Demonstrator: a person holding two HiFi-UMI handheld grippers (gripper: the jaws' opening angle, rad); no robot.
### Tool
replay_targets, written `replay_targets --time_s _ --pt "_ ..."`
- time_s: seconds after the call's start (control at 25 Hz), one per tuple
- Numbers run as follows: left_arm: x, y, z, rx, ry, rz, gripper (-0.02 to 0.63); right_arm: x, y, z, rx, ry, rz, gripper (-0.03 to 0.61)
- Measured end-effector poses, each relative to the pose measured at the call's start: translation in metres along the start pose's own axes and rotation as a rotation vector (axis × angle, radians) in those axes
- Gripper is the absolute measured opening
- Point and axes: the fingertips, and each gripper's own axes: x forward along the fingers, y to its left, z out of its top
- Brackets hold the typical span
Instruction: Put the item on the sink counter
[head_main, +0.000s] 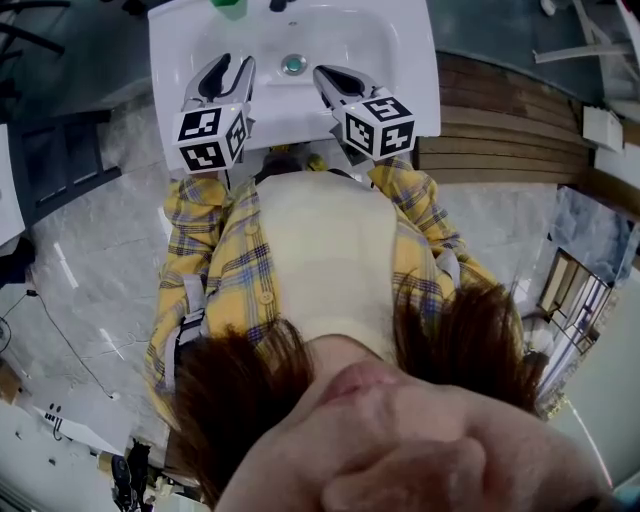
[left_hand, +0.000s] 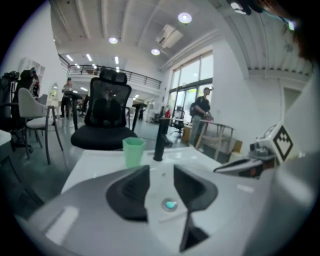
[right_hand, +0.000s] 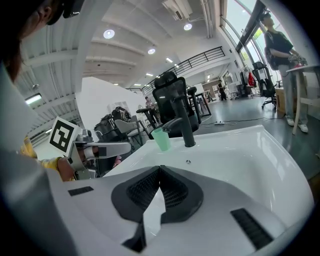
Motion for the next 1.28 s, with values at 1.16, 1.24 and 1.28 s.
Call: replay_targets --time_s 1.16,1.24,1.28 --pt "-0.032 -0.015 -0.021 -0.066 0.053 0.005 0.017 -0.004 0.010 -0.001 -0.050 0.013 -0.013 0.014" --pt "-0.031 -0.015 -0.023 -0.064 0.056 0.002 0.014 -0.003 0.010 -0.002 -0.051 0.014 -0.013 0.014" --pt "-0.032 -0.015 -0.023 -0.064 0.056 0.002 0.012 -0.003 0.010 -0.002 -0.052 0.015 -0.012 0.014"
